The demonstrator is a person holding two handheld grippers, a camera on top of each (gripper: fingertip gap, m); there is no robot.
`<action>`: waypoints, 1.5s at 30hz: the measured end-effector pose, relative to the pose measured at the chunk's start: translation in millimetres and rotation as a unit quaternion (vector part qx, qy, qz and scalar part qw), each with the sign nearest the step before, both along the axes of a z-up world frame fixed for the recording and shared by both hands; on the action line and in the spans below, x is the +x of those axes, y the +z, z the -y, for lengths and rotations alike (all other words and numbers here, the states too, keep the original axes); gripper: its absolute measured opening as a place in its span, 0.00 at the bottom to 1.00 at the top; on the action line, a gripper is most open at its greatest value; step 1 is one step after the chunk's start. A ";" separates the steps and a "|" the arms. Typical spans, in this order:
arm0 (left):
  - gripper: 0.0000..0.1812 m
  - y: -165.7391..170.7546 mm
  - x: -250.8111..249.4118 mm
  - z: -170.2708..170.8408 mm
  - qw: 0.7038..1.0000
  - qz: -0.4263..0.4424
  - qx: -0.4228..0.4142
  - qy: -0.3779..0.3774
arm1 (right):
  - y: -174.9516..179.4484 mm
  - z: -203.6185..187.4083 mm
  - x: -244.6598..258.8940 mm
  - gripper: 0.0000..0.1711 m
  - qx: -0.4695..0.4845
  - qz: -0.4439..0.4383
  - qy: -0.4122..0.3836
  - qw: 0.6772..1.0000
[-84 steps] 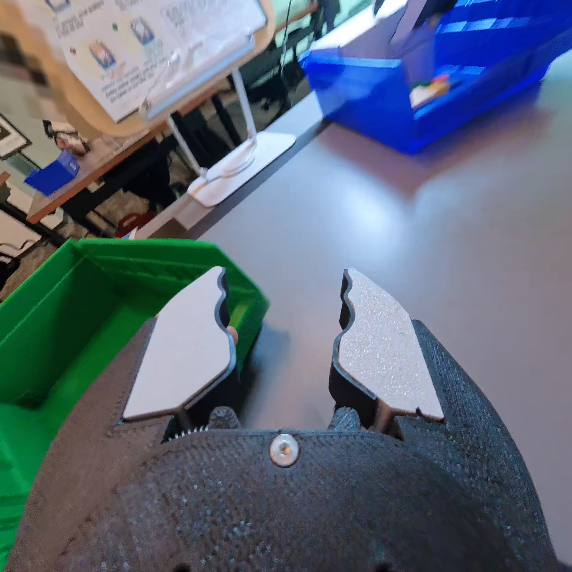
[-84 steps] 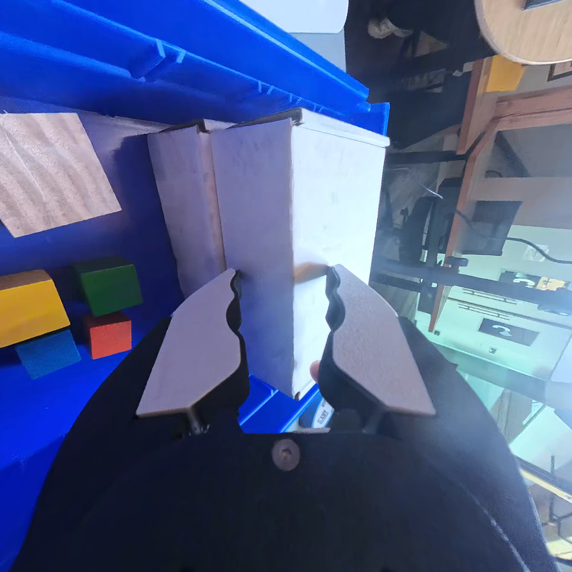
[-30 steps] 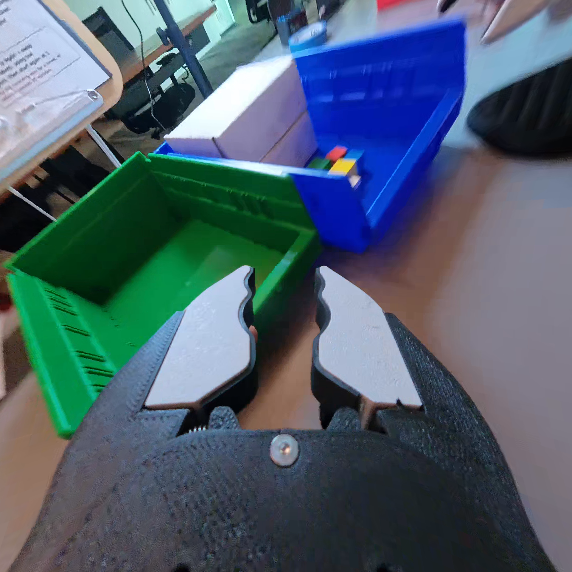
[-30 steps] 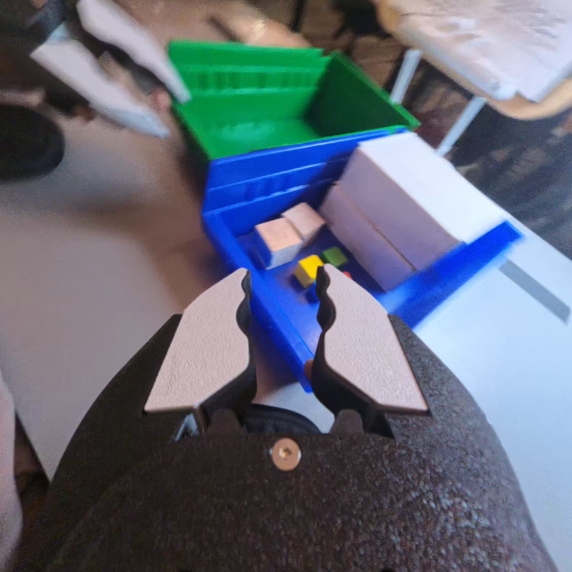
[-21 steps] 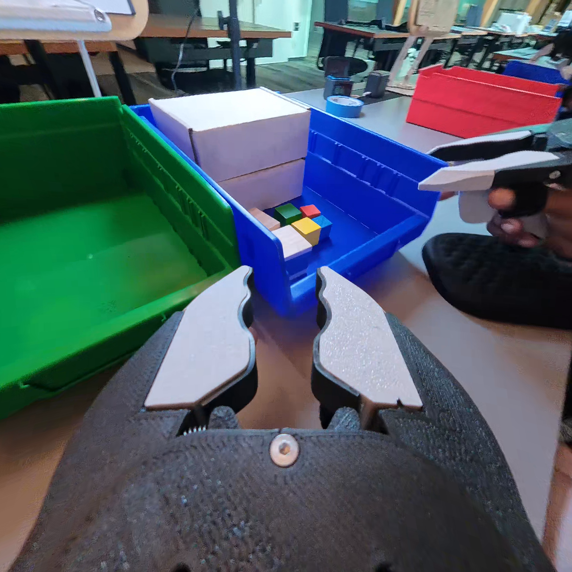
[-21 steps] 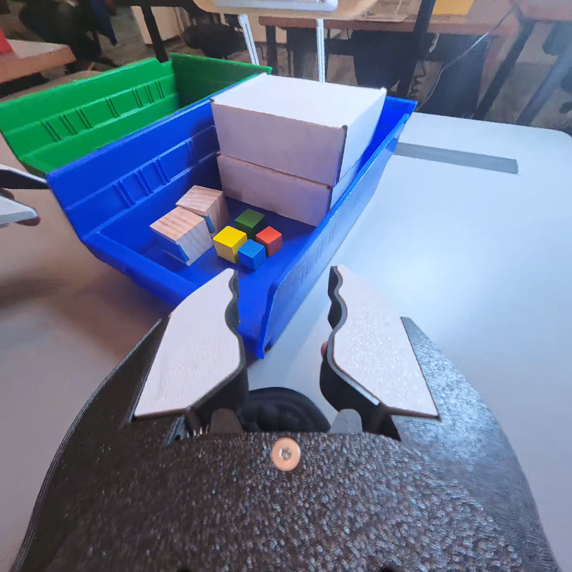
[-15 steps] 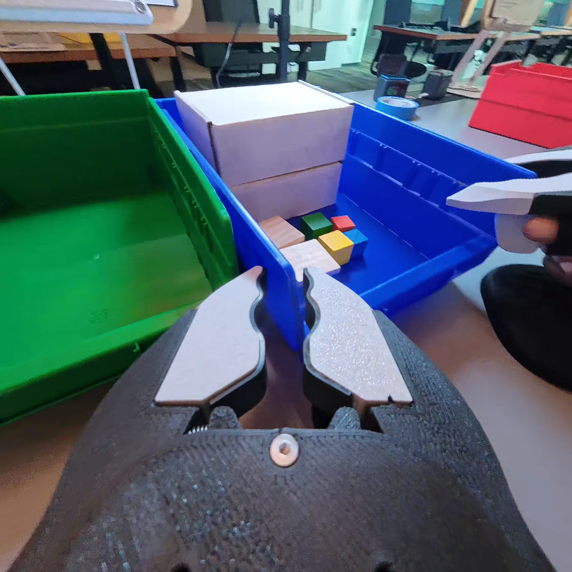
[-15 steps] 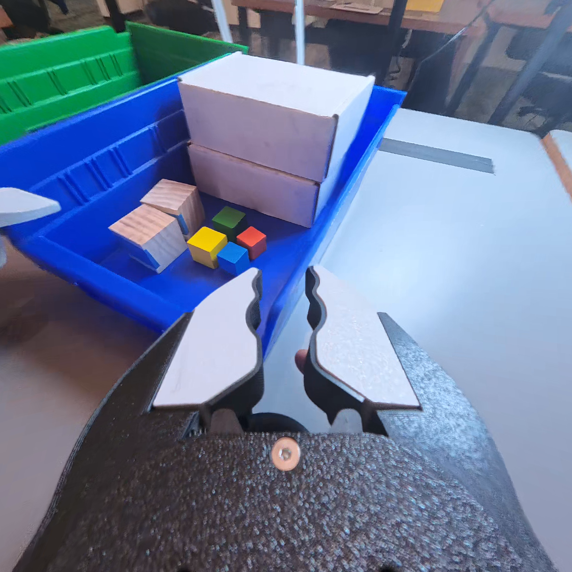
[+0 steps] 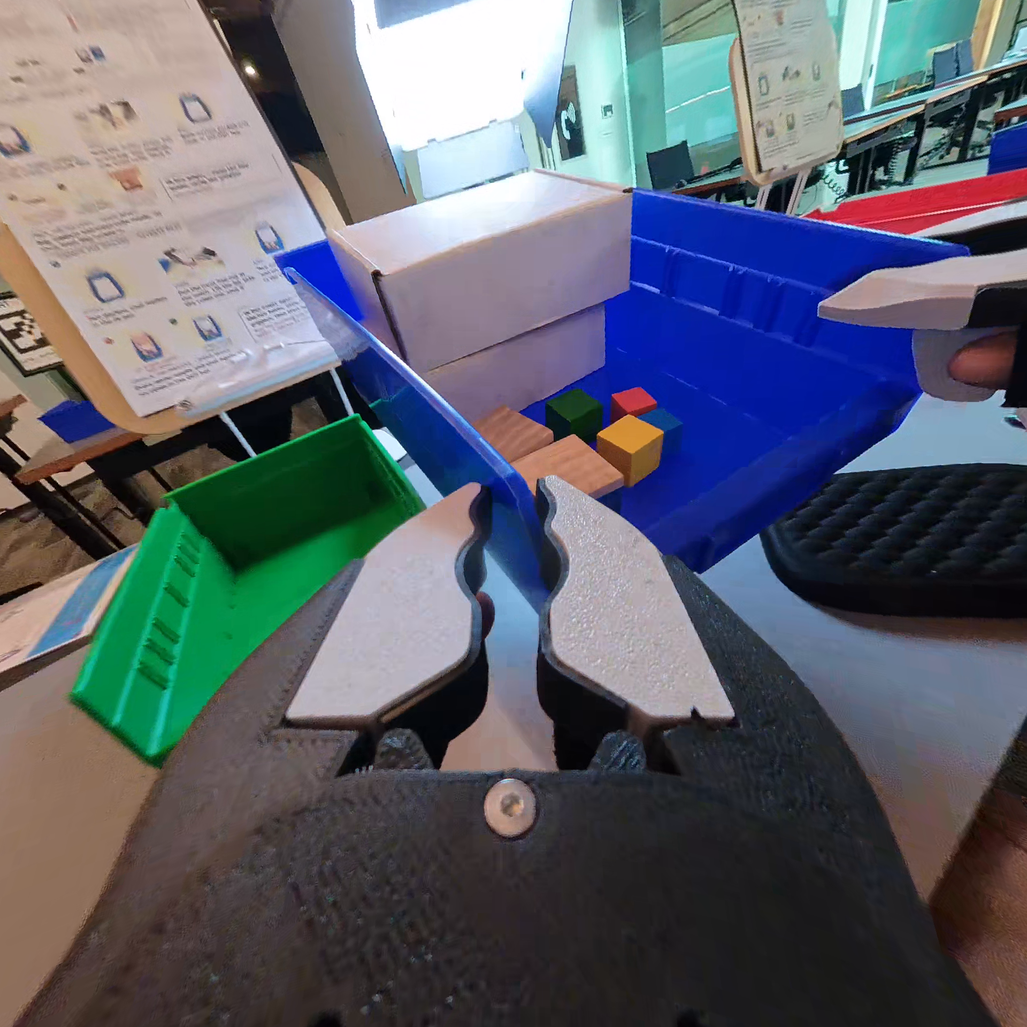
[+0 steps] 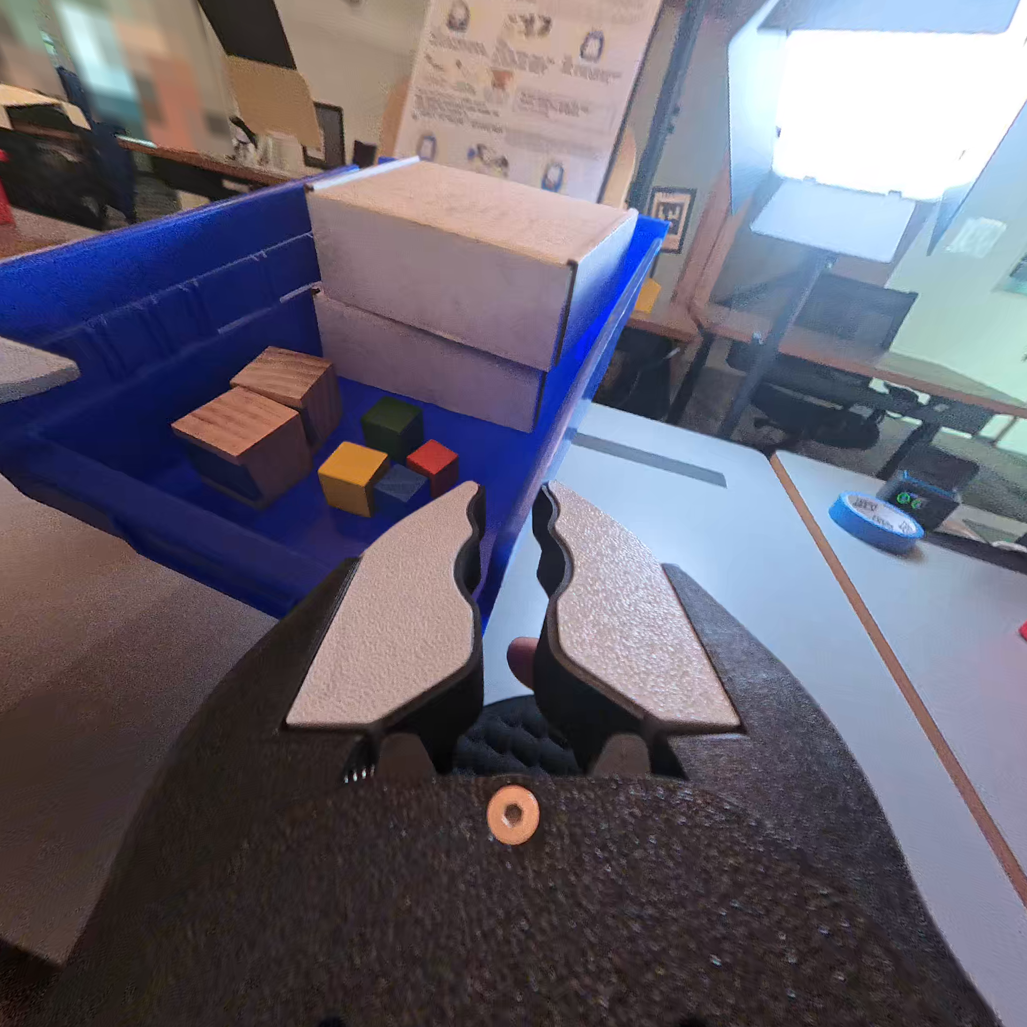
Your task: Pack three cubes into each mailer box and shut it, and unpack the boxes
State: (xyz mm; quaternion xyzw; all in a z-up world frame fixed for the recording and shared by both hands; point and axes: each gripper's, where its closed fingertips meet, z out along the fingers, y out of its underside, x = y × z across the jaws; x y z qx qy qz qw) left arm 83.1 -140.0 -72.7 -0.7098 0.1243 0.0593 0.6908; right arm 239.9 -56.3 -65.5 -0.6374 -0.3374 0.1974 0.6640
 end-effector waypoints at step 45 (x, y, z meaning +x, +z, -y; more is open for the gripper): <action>0.10 -83.8 -393.9 150.7 0.918 0.121 -0.258 0.276 | -92.8 94.0 -430.0 0.13 -0.113 0.243 0.328 0.906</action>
